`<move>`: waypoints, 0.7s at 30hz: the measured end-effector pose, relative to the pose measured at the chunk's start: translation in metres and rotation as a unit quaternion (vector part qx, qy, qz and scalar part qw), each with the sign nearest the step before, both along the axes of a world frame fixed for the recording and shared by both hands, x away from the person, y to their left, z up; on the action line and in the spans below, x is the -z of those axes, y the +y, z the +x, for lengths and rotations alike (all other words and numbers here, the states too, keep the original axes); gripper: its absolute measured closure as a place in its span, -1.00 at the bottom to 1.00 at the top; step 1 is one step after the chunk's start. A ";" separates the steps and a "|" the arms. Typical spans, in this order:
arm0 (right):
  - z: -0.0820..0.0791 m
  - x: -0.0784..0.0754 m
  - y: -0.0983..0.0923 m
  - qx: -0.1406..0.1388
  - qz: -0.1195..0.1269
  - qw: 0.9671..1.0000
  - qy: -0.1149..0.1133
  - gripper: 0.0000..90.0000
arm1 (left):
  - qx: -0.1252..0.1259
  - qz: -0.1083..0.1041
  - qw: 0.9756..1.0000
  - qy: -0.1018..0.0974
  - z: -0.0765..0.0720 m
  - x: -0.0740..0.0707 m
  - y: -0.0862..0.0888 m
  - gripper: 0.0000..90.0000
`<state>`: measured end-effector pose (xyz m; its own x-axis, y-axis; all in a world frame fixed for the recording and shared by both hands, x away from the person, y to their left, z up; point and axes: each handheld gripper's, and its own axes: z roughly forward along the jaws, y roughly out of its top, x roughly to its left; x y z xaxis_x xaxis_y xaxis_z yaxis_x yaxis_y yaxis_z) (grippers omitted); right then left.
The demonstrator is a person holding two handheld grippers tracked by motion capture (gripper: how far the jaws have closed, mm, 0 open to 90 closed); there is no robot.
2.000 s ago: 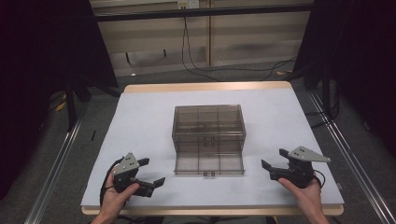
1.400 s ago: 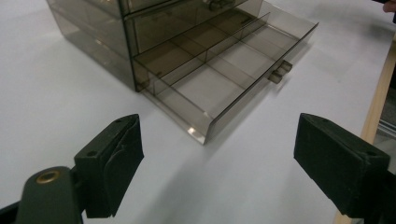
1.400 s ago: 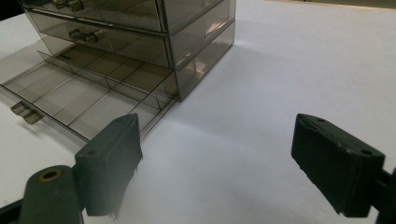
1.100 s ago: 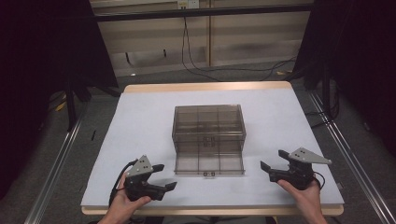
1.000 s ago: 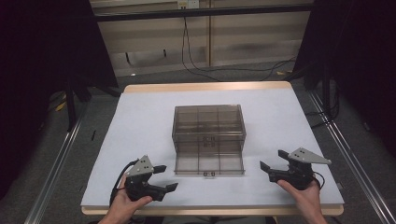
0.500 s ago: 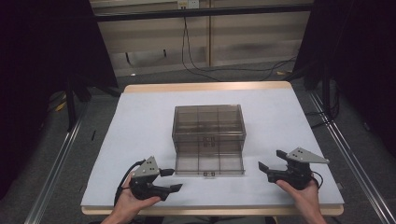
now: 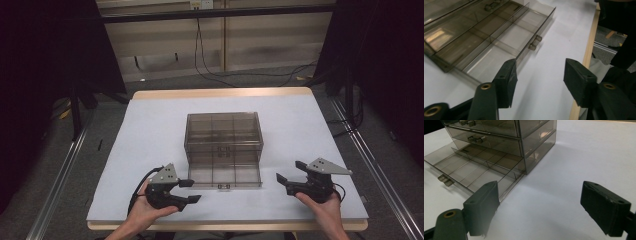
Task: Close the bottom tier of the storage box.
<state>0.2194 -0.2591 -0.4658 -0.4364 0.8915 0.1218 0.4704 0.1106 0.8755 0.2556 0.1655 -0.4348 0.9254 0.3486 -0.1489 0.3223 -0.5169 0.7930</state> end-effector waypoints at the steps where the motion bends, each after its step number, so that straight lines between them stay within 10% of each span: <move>1: 0.000 0.000 0.000 0.000 0.000 1.000 0.000 -0.66 | 0.006 0.001 1.000 -0.004 0.001 -0.001 -0.001 0.01; 21: -0.001 0.000 -0.001 -0.005 -0.002 1.000 -0.001 -0.66 | 0.051 0.015 0.998 -0.024 0.000 -0.008 -0.040 0.50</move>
